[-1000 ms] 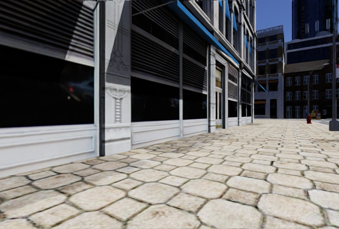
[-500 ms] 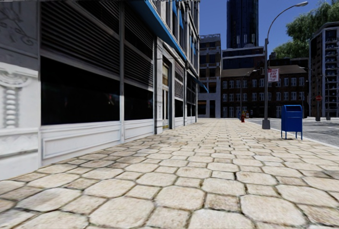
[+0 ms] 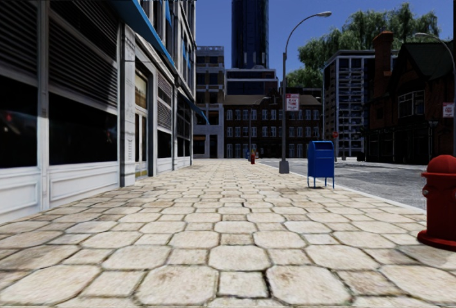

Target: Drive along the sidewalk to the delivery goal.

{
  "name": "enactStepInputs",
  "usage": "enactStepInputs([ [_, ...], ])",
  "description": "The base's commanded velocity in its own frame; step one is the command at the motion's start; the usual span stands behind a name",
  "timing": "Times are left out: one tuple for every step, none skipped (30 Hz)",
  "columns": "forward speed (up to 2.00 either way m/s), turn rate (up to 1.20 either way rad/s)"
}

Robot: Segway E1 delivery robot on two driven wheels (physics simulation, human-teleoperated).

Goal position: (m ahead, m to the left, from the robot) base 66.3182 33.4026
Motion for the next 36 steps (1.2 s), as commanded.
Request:
enactStepInputs([
  [2.0,0.0],
  [2.0,0.0],
  [2.0,0.0],
  [2.0,0.0],
  [2.0,0.0],
  [2.0,0.0],
  [2.0,0.0],
  [2.0,0.0],
  [2.0,0.0],
  [2.0,0.0],
  [2.0,0.0],
  [2.0,0.0],
  [2.0,0.0],
  [2.0,0.0],
  [2.0,0.0],
  [2.0,0.0],
  [2.0,0.0],
  [2.0,0.0],
  [2.0,0.0],
  [2.0,0.0],
  [2.0,0.0],
  [2.0,0.0],
  [2.0,0.0],
  [2.0,0.0],
  [2.0,0.0],
  [2.0,0.0],
  [2.0,0.0],
  [2.0,0.0],
  [2.0,0.0],
  [2.0,0.0],
  [2.0,0.0],
  [2.0,0.0],
  [2.0,0.0],
  [2.0,0.0],
  [2.0,0.0],
  [2.0,0.0],
])
